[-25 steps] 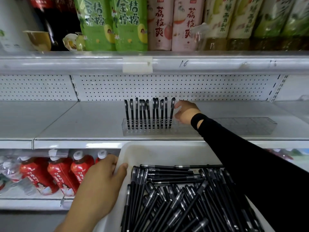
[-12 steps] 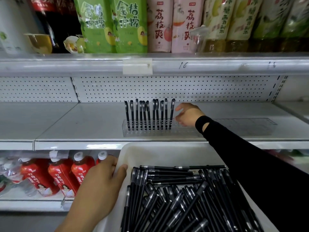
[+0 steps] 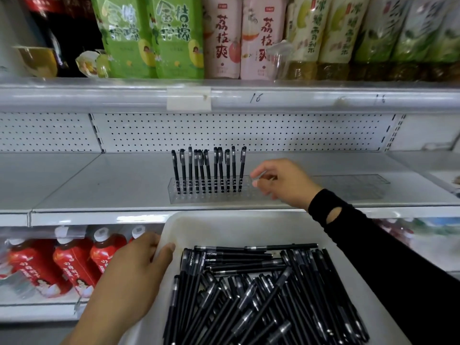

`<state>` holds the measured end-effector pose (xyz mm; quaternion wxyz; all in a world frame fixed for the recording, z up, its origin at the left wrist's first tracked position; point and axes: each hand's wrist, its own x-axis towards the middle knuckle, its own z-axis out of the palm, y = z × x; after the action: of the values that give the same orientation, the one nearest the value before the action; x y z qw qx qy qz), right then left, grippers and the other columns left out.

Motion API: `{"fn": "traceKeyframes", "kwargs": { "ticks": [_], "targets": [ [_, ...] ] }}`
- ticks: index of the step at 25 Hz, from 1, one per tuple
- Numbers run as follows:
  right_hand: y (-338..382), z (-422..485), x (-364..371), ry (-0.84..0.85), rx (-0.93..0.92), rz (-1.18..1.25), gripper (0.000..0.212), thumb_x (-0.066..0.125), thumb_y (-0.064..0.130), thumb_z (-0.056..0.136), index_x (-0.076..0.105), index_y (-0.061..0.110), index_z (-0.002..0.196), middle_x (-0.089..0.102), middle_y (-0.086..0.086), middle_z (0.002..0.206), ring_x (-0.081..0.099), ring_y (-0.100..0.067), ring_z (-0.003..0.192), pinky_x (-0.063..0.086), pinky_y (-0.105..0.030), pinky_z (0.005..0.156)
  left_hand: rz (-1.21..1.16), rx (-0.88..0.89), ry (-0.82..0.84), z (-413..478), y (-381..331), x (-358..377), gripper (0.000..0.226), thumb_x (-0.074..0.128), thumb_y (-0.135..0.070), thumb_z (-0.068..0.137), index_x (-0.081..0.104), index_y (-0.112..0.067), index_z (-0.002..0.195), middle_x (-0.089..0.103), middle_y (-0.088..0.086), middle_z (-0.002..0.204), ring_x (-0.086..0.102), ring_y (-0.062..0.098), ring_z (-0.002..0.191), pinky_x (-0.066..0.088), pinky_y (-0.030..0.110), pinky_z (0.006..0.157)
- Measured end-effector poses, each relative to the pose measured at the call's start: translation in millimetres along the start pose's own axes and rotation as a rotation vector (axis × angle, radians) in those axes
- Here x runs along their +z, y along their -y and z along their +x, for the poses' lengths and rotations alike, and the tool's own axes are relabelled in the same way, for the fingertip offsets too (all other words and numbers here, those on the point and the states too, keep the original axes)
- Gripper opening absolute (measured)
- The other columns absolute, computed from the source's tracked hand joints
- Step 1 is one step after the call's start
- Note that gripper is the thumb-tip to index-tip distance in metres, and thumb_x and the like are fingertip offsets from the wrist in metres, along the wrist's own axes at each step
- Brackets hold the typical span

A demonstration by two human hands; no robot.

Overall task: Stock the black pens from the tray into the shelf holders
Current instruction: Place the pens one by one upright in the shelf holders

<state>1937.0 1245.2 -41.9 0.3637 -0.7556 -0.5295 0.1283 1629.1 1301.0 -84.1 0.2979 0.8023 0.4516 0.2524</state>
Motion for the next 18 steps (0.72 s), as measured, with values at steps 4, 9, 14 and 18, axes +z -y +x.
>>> {"fn": "traceKeyframes", "kwargs": {
  "ticks": [4, 9, 14, 18],
  "targets": [
    [-5.0, -19.8, 7.9, 0.054, 0.021, -0.076, 0.003, 0.068, 0.026, 0.093, 0.069, 0.029, 0.094, 0.066, 0.009, 0.080, 0.064, -0.009, 0.070, 0.049, -0.025, 0.067, -0.028, -0.001, 0.007, -0.4, 1.4, -0.5, 0.018, 0.056, -0.038, 0.095, 0.064, -0.027, 0.082, 0.071, -0.008, 0.067, 0.064, 0.006, 0.064, 0.045, 0.031, 0.059],
    [12.9, -41.7, 15.1, -0.019, -0.117, -0.260, 0.004, 0.066, 0.029, 0.094, 0.069, 0.032, 0.093, 0.066, 0.016, 0.079, 0.059, 0.004, 0.073, 0.038, -0.009, 0.062, -0.015, 0.009, 0.005, -0.1, 2.0, -0.7, 0.019, 0.057, -0.038, 0.094, 0.065, -0.026, 0.081, 0.071, -0.007, 0.066, 0.064, 0.008, 0.065, 0.046, 0.032, 0.060],
    [38.8, -78.7, 28.2, 0.034, -0.398, -0.309, 0.011, 0.060, 0.039, 0.095, 0.068, 0.031, 0.095, 0.066, 0.017, 0.085, 0.060, 0.001, 0.080, 0.053, -0.023, 0.076, -0.029, -0.008, 0.007, -1.1, 1.7, -2.7, 0.018, 0.055, -0.039, 0.095, 0.065, -0.027, 0.085, 0.071, -0.008, 0.068, 0.065, 0.007, 0.066, 0.046, 0.030, 0.060],
    [27.3, -85.5, 49.8, 0.355, -0.362, -0.459, 0.041, 0.056, 0.059, 0.091, 0.053, 0.036, 0.125, 0.060, 0.014, 0.118, 0.056, -0.008, 0.109, 0.049, -0.035, 0.095, -0.033, -0.007, 0.011, -2.4, -0.7, -1.8, 0.018, 0.055, -0.037, 0.095, 0.065, -0.027, 0.084, 0.072, -0.005, 0.070, 0.065, 0.007, 0.068, 0.044, 0.028, 0.060]
  ]
}}
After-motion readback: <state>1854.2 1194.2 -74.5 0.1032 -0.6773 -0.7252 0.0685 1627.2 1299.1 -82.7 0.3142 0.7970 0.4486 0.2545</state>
